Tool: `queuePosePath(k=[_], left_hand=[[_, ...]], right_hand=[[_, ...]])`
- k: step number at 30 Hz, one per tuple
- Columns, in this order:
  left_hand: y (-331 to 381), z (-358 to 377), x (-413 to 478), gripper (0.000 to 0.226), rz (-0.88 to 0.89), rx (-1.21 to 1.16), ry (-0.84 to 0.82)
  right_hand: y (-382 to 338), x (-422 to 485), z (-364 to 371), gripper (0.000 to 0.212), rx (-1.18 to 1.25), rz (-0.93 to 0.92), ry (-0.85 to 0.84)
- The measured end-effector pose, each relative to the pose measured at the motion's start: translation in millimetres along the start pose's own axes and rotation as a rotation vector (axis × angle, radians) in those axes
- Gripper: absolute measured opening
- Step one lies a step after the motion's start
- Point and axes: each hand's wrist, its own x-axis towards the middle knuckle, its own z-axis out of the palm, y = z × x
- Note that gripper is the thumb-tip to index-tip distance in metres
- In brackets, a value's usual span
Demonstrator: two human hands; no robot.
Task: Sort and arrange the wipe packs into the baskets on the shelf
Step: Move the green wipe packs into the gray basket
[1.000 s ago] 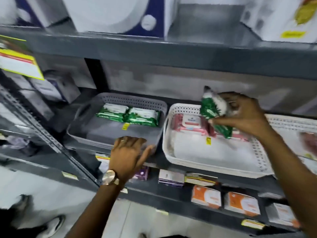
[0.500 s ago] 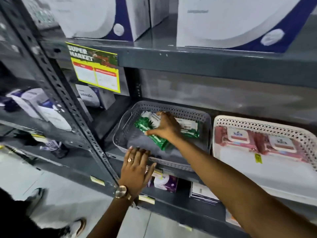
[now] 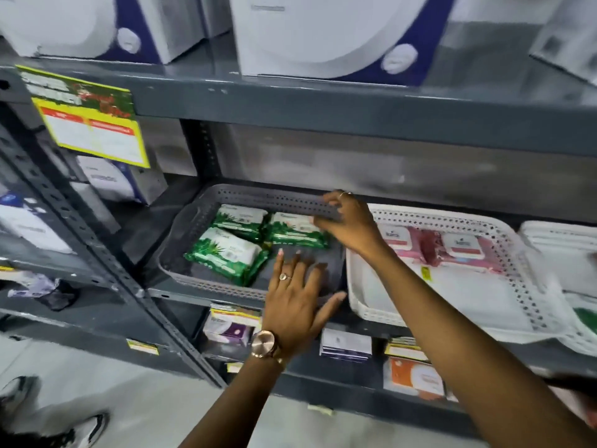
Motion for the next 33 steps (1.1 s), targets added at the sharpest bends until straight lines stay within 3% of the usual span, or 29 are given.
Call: queuePosePath(k=[4, 11, 14, 18, 21, 24, 29, 33], left_hand=[[74.7, 22.2, 24.8, 0.047, 0.164, -0.084, -0.033], [182.4, 70.6, 30.7, 0.055, 0.299, -0.119, -0.188], [214.7, 86.8, 30.9, 0.056, 0.367, -0.065, -0.179], [242.8, 99.6, 38.2, 0.046, 0.409, 0.047, -0.134], [244.6, 105.3, 38.6, 0.027, 0.411, 0.082, -0.126], [243.0, 108.0, 37.5, 0.019, 0.417, 0.062, -0.106], [241.9, 107.8, 38.0, 0.025, 0.450, 0.042, -0.087], [208.3, 92.5, 44.8, 0.039, 0.412, 0.022, -0.123]], right_hand=[[46.7, -24.6, -75.7, 0.046, 0.005, 0.028, 0.153], [139.9, -84.9, -205.9, 0.040, -0.027, 0.212, 0.327], [184.1, -112.7, -251.5, 0.031, 0.022, 0.315, 0.402], [237.6, -144.6, -300.1, 0.042, -0.034, 0.530, 0.247], [259.3, -161.4, -323.1, 0.073, -0.209, 0.683, -0.034], [275.2, -167.3, -323.7, 0.094, -0.340, 0.701, -0.253], [282.7, -168.0, -318.0, 0.091, -0.365, 0.625, -0.189], [271.0, -173.6, -320.3, 0.092, -0.248, 0.647, -0.003]])
